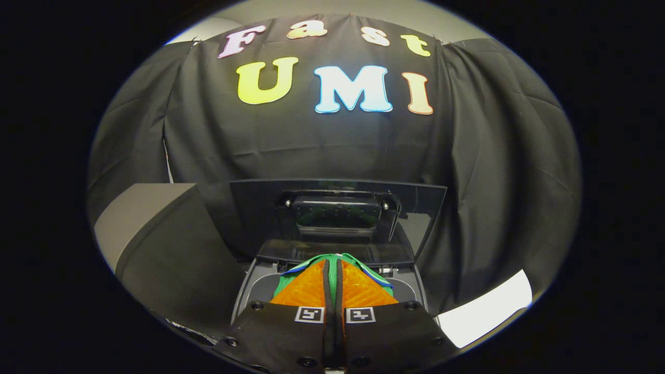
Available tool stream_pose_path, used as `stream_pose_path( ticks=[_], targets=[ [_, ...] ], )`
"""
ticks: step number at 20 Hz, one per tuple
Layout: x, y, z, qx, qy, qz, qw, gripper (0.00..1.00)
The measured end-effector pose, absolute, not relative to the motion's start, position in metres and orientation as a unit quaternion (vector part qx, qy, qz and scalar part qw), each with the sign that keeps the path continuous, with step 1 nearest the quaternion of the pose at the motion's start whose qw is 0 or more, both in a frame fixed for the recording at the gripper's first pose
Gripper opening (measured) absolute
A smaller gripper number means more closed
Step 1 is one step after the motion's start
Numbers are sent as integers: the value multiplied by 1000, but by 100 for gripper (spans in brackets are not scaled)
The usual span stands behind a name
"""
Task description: Put the clothes into the washing machine and then close the washing machine lid.
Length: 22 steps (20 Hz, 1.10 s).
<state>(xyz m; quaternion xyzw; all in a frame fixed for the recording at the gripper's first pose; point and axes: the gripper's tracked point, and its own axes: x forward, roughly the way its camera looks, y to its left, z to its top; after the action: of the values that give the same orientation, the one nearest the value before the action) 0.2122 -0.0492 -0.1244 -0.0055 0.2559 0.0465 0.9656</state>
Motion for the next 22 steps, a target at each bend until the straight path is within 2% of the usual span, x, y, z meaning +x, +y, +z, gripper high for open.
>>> stream_pose_path(
  ticks=[8, 10, 11, 16, 22],
  targets=[
    [200, -42, -152, -9, 282, 43, 958, 5],
    [200, -40, -144, -8, 265, 44, 963, 12],
    [199, -39, -136, -9, 256, 43, 966, 11],
    [198, -39, -124, -22, 241, 35, 970, 100],
    [194, -34, -110, -14, 227, 31, 973, 100]
  ],
)
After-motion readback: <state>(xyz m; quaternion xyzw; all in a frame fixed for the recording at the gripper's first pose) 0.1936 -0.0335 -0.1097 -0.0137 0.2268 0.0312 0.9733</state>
